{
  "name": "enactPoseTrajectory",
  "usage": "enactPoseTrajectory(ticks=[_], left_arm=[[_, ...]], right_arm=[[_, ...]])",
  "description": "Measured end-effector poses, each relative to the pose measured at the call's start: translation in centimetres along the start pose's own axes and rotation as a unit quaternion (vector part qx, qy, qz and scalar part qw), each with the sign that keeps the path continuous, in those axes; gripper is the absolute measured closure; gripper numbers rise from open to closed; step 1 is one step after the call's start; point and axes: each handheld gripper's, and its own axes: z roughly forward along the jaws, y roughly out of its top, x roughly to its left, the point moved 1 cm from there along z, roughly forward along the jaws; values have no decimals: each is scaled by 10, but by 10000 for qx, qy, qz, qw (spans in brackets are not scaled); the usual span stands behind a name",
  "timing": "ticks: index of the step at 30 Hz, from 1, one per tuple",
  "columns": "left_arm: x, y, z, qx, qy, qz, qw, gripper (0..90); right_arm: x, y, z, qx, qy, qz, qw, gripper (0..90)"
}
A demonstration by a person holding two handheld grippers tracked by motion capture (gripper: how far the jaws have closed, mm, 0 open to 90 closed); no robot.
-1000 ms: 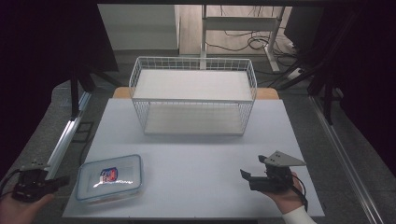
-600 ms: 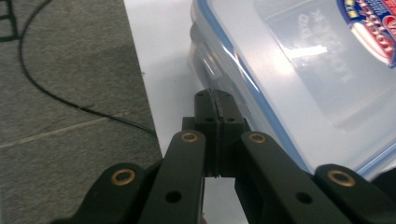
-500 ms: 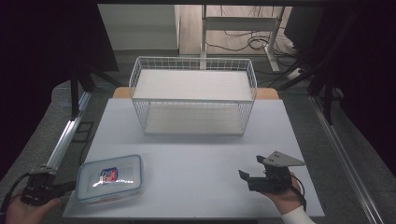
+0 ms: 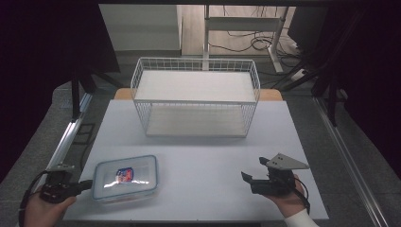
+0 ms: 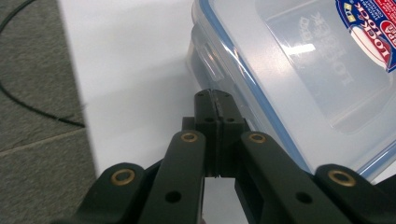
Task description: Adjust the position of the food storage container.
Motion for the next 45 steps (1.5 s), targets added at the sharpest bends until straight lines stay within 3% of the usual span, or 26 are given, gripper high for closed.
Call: enactPoseTrajectory(ticks=[18,27,45], left_arm=[[-63,40,42,200,-411,598,9972,898],[-95,68,61,237,-611,933,9935,897],[-145,85,83,340,-992,1334,9855,897]], right_arm=[[-4,-3,2,77,19,48,10000,175],[-5,-4,2,98,19,53,9999,175],[-5,-4,4,125,15,33,9999,176]])
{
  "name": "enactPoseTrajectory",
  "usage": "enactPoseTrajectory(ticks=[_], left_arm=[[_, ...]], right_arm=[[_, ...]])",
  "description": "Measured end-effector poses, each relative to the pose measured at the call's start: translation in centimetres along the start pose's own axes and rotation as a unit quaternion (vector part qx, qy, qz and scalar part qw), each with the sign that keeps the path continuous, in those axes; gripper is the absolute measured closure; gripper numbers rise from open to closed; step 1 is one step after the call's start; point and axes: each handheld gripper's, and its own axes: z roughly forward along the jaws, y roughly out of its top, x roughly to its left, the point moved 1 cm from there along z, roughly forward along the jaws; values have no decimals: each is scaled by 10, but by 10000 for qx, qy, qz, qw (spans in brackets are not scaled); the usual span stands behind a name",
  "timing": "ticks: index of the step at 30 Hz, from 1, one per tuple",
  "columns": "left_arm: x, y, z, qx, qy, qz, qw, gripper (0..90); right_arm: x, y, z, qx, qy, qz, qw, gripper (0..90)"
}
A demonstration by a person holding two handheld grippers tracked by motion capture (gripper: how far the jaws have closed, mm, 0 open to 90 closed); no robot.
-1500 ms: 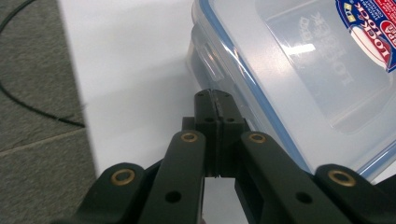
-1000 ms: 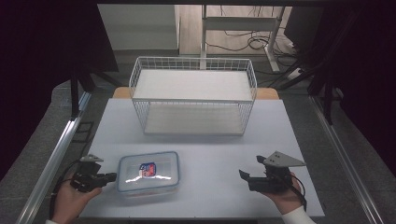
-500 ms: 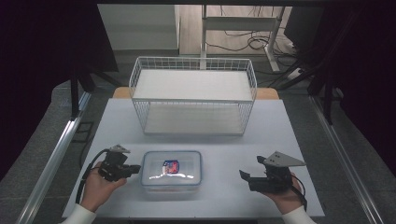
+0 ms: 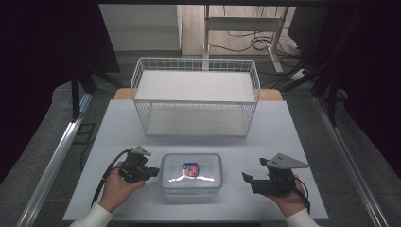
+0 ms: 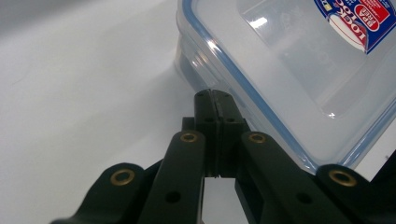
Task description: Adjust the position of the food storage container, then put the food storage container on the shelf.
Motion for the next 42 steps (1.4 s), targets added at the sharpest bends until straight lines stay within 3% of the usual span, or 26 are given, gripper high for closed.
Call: enactPoseTrajectory(ticks=[6,13,21,23,25,26,27,28,33,36,42], left_arm=[[-8,8,8,-11,-110,57,9999,897],[-4,4,6,-33,-173,11,9998,883],[14,-7,-26,-580,-132,-302,9978,866],[17,-8,-32,-728,-152,-336,9967,808],[17,-8,-35,-779,-108,-379,9962,674],[16,-8,-34,-743,-204,-385,9963,577],[16,-8,-34,-743,-204,-385,9963,534],[15,-7,-34,-738,-186,-400,9963,534],[10,-5,-33,-801,-247,-419,9956,341],[11,-4,-34,-920,-134,-591,9939,235],[12,-6,-36,-1037,-326,-682,9917,175]], right_arm=[[0,-1,1,15,4,7,10000,176],[-1,-2,1,19,-8,8,10000,176],[1,-7,7,49,105,12,9999,175],[1,-7,8,52,129,37,9999,176],[2,-8,9,62,145,39,9999,175],[2,-8,10,72,146,29,9999,175],[2,-8,10,72,146,29,9999,175],[3,-8,10,76,152,26,9999,175],[3,-9,12,107,234,59,9997,177],[4,-8,13,125,294,60,9995,177],[7,-5,17,92,551,240,9982,168]])
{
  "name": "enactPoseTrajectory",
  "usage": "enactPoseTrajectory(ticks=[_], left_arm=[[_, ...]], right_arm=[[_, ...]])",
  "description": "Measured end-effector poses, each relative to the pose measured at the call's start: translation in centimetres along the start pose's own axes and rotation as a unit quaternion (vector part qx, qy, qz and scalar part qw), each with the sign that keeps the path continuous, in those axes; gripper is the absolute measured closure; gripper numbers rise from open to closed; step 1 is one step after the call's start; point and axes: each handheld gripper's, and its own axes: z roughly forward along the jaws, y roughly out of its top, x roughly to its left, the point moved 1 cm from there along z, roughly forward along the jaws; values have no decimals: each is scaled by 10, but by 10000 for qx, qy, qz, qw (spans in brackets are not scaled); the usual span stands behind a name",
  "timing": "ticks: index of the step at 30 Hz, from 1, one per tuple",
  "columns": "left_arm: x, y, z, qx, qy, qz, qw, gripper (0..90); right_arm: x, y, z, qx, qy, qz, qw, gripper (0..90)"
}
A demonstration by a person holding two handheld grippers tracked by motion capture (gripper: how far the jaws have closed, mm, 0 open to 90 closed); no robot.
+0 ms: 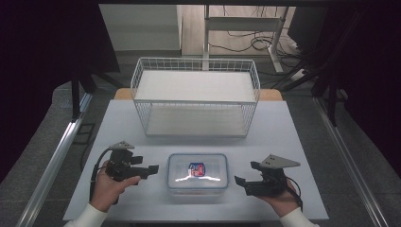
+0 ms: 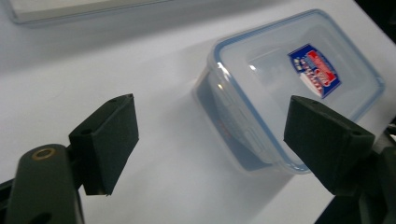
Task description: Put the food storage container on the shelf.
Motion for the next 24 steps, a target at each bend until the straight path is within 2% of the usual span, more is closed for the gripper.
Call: enactPoseTrajectory(ticks=[5,7,8,10,15,21,24], left_arm=[[-2,3,8,30,-212,-48,9998,163],[-2,3,11,53,-197,-60,9998,155],[-2,4,15,90,-125,-76,9999,138],[-2,5,17,91,-146,-129,9998,133],[3,7,27,116,-477,-352,9982,124],[4,5,40,236,-797,-419,9957,138],[6,2,46,341,-967,-534,9933,143]], right_arm=[[2,2,5,62,158,105,9998,180],[3,2,6,83,220,133,9996,181],[5,2,7,106,233,90,9996,181],[5,2,7,112,231,68,9996,181],[5,4,13,145,243,77,9996,181],[7,8,19,163,294,89,9994,180],[7,8,20,151,306,102,9994,180]])
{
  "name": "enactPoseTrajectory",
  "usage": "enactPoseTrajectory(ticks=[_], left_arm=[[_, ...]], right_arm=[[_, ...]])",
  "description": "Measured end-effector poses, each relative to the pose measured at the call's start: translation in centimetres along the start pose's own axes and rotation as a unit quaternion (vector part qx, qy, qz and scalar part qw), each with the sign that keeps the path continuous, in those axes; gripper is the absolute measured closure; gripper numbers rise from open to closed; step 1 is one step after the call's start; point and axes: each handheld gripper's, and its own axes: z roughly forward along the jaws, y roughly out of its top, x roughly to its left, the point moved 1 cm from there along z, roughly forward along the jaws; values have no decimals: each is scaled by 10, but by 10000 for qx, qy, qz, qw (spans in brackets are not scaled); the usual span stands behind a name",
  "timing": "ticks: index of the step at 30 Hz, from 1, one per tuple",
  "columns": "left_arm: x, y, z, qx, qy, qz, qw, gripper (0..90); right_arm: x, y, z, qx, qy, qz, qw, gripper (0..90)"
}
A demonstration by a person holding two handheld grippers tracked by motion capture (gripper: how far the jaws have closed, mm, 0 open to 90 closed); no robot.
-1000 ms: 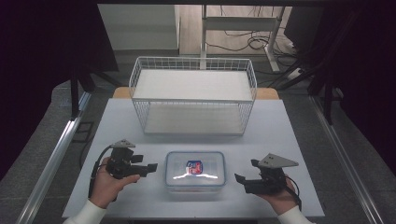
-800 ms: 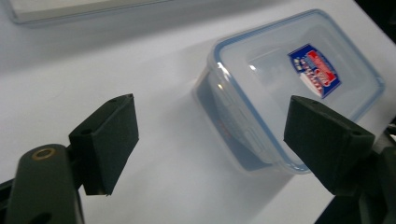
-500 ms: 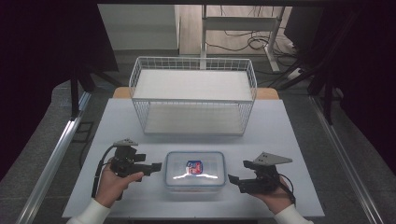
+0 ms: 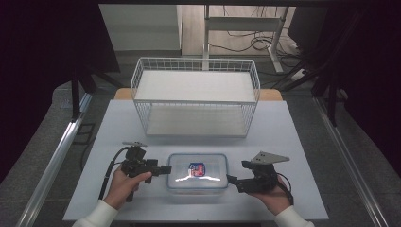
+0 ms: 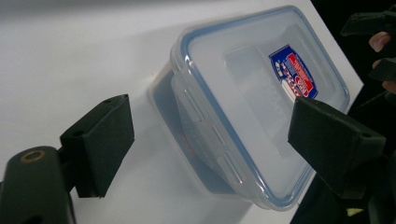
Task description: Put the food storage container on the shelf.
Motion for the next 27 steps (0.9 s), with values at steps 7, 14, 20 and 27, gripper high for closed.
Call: enactPoseTrajectory(ticks=[7,14,20,27], left_arm=[[1,-6,11,218,-303,-127,9992,165],[1,-6,20,339,-645,-277,9970,226],[3,-7,23,403,-714,-358,9960,287],[6,-7,22,340,-785,-558,9948,328]], right_arm=[[-6,3,6,-23,230,327,9992,167],[-8,5,18,149,374,494,9980,148],[-13,3,29,290,566,781,9949,111],[-22,1,45,564,911,1249,9864,105]])
